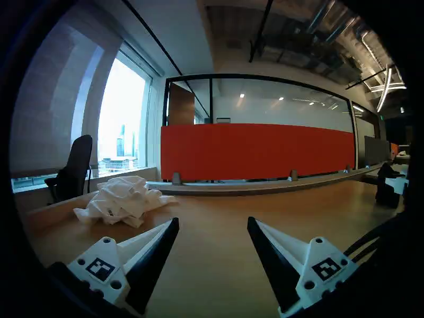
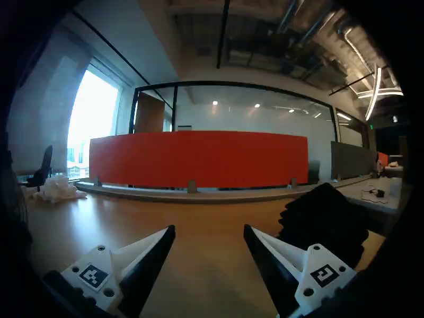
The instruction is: Fold towel
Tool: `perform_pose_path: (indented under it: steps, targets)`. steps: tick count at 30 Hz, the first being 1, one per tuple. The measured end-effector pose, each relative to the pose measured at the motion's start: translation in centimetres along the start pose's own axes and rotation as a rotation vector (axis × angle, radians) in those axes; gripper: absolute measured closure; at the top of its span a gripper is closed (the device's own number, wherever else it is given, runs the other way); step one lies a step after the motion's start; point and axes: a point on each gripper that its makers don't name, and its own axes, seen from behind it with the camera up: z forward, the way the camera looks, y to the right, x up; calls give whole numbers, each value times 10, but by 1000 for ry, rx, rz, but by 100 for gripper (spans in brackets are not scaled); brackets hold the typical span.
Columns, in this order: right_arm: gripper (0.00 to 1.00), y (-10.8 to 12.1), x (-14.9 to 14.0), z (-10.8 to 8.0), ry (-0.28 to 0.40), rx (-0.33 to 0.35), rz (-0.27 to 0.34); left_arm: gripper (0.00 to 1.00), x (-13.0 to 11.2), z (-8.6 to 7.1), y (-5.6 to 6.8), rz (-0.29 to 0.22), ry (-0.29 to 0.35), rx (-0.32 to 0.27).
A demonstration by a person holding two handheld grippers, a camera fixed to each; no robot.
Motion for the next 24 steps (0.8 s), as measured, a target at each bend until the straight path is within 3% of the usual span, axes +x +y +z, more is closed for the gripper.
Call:
perform_pose_path:
  steps: [24]
  targets:
    - [0,-3,1,-2,0,19,1,4,0,0,0,0,0,0]
